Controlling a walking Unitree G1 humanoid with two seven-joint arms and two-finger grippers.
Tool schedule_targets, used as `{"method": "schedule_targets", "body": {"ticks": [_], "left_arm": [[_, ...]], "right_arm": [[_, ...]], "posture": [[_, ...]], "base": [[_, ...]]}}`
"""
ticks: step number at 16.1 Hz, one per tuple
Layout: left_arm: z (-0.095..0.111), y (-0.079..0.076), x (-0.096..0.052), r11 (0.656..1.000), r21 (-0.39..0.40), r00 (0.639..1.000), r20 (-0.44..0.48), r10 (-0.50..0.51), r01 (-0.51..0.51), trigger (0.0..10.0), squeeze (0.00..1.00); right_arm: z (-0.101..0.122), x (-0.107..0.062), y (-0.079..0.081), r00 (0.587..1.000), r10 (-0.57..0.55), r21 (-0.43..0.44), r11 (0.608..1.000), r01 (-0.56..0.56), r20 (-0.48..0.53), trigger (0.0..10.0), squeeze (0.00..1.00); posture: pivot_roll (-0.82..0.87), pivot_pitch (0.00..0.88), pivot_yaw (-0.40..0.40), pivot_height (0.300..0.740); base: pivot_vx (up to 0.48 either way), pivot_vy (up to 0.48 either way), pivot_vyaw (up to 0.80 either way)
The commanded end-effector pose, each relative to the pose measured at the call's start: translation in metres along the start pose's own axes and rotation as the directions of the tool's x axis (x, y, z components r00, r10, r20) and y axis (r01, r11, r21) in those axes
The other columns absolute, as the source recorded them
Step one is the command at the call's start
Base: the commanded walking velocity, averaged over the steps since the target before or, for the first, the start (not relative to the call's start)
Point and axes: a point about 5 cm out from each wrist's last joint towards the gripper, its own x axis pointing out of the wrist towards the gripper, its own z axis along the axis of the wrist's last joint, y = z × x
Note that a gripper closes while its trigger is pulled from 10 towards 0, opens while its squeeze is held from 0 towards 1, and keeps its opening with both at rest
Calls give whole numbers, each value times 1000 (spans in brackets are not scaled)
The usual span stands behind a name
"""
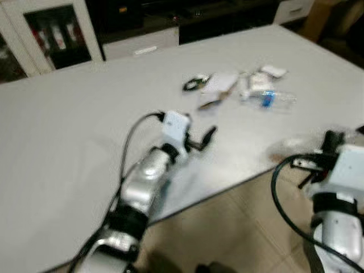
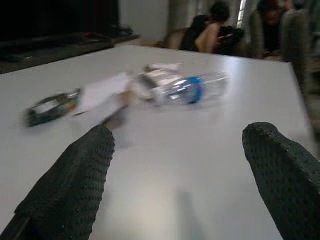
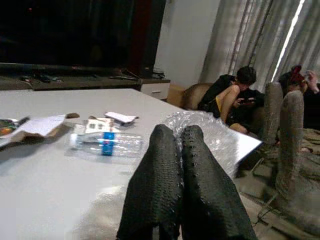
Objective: Picking trash to rubbish bin
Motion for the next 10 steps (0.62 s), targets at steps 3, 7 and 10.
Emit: {"method": "schedule_targets", "body": {"ticks": [3,7,10], "left_arm": [[-3,6,-3,1000,13,1000,-21,18,-17,10000,0],[-4,8,-3,1000,13,999,-25,25,-24,10000,0],[-5,10,-3,999,19,999,-32,35,-35,10000,0]], "right_arm": [[4,2,7,999,31,2,1000,-31,14,10000,0],[6,4,14,998,63,4,998,-63,28,10000,0],[6,5,16,997,69,5,998,-69,31,10000,0]], "posture": [[-16,117,21,740],[-11,116,22,740],[-5,115,22,740]], "base": [[0,-469,0],[0,-469,0],[0,-430,448]]}}
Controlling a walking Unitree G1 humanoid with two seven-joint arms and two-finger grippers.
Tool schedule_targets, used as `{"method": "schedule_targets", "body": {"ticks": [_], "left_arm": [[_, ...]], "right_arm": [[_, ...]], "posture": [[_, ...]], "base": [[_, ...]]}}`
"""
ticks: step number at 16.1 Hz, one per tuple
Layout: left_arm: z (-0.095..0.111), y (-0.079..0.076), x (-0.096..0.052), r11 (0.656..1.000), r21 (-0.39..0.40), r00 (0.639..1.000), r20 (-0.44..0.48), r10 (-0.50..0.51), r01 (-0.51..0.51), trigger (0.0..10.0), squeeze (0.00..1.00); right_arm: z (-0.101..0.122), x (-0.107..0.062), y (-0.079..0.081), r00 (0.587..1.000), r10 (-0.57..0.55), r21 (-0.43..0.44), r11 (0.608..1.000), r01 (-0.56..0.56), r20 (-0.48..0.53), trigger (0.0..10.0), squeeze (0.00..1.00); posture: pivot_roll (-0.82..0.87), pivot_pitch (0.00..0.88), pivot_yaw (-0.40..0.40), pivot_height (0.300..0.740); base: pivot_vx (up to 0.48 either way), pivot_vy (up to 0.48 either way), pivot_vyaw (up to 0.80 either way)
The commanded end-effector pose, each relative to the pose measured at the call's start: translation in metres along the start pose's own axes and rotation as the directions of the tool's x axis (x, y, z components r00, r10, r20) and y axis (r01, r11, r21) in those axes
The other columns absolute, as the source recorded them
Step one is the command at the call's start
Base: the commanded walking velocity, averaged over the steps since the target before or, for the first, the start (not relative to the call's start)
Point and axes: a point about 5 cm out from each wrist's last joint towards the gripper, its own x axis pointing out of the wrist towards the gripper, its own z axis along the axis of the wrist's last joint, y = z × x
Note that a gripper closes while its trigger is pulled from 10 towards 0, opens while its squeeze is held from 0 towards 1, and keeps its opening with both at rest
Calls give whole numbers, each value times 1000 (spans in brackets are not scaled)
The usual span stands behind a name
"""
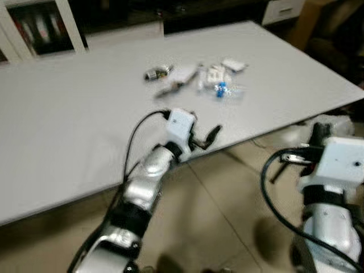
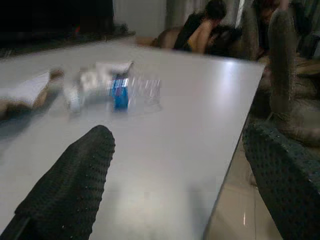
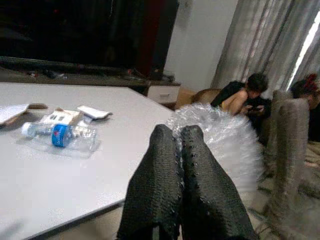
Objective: Picking trash to rubbish bin
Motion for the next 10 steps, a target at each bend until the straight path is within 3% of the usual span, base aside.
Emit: {"method": "schedule_targets", "body": {"ticks": [1,10], "left_arm": [[-1,2,0,999,-21,1000,-4,27,-27,10000,0],[0,5,2,999,-26,999,-10,33,-34,10000,0]], "right_arm": [[2,1,-1,1000,-2,-3,1000,2,10,10000,0],[0,2,2,1000,12,-8,1000,-12,4,10000,0]], "posture": [[-5,115,22,740],[2,113,23,740]], "base": [[0,0,450],[0,0,0]]}}
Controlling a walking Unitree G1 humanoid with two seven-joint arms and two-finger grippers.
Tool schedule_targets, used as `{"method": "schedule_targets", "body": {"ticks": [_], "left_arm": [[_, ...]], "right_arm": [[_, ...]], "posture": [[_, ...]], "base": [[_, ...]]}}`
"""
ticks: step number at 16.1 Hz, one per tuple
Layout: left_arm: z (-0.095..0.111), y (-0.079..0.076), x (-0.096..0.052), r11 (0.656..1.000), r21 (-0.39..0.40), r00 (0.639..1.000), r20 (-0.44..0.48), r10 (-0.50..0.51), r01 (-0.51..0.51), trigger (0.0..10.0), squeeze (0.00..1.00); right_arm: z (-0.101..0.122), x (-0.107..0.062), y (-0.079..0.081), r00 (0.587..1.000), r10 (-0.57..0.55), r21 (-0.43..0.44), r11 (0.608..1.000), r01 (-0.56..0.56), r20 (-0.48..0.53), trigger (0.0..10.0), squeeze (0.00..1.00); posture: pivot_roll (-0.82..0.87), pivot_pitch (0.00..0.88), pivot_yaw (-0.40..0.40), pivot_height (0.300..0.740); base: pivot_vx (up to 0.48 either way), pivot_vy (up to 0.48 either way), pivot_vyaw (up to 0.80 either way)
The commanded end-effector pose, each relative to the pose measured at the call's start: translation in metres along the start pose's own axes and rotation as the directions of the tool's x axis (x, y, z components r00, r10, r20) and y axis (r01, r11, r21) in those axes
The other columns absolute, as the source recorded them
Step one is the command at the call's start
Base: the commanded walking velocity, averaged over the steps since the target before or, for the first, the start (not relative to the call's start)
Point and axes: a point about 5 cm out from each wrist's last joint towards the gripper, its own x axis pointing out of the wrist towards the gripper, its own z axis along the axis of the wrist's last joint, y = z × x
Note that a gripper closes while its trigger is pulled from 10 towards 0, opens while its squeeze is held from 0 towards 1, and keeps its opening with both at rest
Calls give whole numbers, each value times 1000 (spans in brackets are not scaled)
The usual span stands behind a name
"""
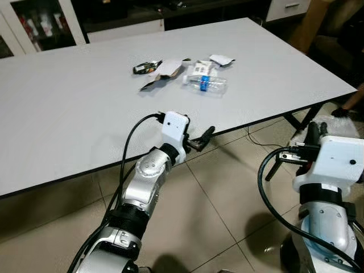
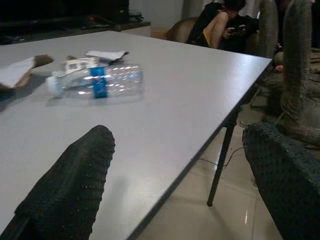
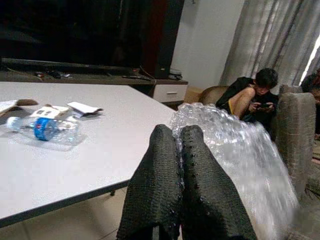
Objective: Picking trash to rubbish bin
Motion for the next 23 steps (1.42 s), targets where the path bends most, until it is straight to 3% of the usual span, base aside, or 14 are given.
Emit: {"method": "schedule_targets", "body": {"ticks": [1,11,15,23], "left_arm": [[2,2,2,1000,-2,1000,-3,-1,1,10000,0],[2,3,3,999,30,1000,-8,-12,12,10000,0],[-1,1,3,999,31,1000,-16,-13,13,10000,0],[-2,3,3,999,43,1000,-24,-4,5,10000,0]], "right_arm": [[0,0,1,1000,7,-7,1000,-7,1,10000,0],[0,1,5,1000,22,-11,1000,-22,4,10000,0],[0,2,6,1000,27,-3,1000,-27,3,10000,0],[3,4,13,998,63,-10,998,-63,17,10000,0]], "posture": [[2,113,23,740],[-1,111,23,740],[-4,110,19,740],[2,108,17,740]], "base": [[0,0,0],[350,0,700],[439,-61,0],[311,-358,0]]}}
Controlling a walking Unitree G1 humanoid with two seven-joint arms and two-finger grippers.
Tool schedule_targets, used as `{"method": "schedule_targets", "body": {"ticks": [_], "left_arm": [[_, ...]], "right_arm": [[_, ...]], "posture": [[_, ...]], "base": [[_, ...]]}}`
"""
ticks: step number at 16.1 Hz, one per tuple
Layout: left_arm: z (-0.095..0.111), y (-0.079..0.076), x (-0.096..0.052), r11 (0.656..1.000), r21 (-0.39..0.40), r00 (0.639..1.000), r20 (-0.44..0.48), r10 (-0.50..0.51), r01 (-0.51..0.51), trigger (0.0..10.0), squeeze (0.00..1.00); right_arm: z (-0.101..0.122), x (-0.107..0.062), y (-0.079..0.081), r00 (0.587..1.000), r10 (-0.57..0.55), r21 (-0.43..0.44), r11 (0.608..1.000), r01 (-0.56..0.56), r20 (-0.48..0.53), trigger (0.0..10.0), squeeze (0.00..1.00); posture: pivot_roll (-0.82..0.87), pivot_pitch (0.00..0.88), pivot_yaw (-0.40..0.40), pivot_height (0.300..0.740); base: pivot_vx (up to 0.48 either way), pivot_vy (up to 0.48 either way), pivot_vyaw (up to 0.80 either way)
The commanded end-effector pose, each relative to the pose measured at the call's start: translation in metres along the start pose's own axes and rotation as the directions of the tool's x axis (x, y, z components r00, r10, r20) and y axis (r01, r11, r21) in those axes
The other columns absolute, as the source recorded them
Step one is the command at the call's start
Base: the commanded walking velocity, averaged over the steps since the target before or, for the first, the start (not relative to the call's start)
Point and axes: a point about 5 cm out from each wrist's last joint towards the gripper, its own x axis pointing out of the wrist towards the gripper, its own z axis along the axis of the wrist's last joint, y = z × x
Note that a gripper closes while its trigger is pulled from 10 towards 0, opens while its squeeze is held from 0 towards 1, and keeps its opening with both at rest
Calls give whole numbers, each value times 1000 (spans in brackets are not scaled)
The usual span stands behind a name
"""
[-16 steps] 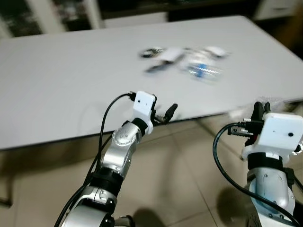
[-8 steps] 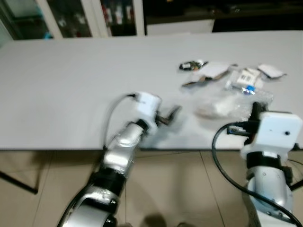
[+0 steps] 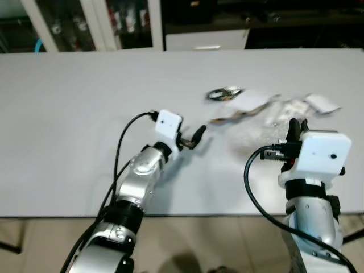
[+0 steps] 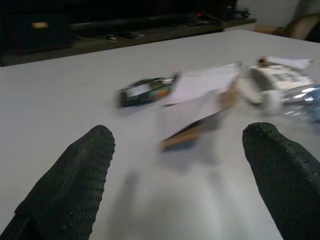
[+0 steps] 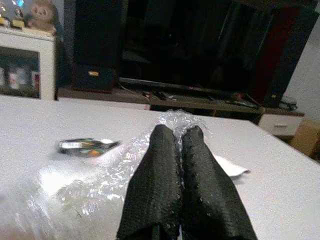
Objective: Picking trash to rubbish bin
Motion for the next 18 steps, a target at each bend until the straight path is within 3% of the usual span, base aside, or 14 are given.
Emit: {"method": "schedule_targets", "body": {"ticks": [1,7,18], "left_arm": [[2,-1,1,1000,13,1000,1,-6,6,10000,0],[0,1,1,1000,0,1000,-4,6,-6,10000,0],[1,4,0,998,-46,1000,2,31,-31,10000,0]], "right_arm": [[3,1,0,1000,-6,-9,1000,6,11,10000,0],[3,2,2,1000,1,-7,1000,-1,14,10000,0],[3,4,3,1000,-7,-14,1000,7,12,10000,0]], "posture": [[2,108,17,740],[2,108,17,740],[7,113,16,740]], "base": [[274,-394,0],[264,-379,0],[0,0,0]]}}
